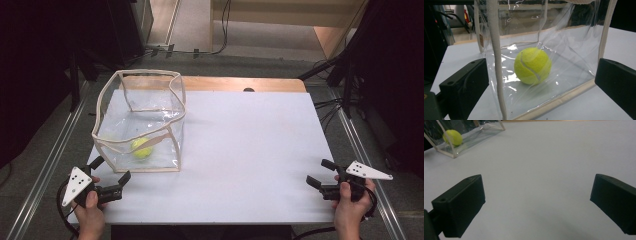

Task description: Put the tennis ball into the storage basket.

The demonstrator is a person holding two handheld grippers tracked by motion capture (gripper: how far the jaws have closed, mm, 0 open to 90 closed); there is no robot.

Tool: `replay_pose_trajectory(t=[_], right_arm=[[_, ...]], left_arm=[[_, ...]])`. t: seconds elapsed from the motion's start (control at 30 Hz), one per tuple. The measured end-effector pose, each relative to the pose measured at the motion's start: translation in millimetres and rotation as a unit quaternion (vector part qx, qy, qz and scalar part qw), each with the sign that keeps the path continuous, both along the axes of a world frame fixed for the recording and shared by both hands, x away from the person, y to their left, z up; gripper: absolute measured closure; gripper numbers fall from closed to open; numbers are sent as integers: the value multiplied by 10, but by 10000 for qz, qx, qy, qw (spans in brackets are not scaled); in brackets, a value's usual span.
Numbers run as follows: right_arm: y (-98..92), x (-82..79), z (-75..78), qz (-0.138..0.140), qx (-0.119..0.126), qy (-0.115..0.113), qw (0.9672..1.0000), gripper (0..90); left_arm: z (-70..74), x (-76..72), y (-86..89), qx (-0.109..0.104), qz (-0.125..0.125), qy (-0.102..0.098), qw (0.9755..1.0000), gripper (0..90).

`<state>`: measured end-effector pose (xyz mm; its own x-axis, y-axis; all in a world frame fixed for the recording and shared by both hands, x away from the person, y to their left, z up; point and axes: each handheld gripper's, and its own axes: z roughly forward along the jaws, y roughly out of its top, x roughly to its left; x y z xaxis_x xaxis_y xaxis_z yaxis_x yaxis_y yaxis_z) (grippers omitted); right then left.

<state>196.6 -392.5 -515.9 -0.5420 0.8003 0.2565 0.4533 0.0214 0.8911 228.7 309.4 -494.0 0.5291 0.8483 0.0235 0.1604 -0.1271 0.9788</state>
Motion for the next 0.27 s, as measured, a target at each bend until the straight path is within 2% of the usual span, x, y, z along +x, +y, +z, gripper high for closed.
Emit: replay_pose_trajectory(t=[0.27], right_arm=[[-111,-70,-33,-163,183,-53,9997,0]], left_arm=[[0,1,-3,0,16,5,10000,0]])
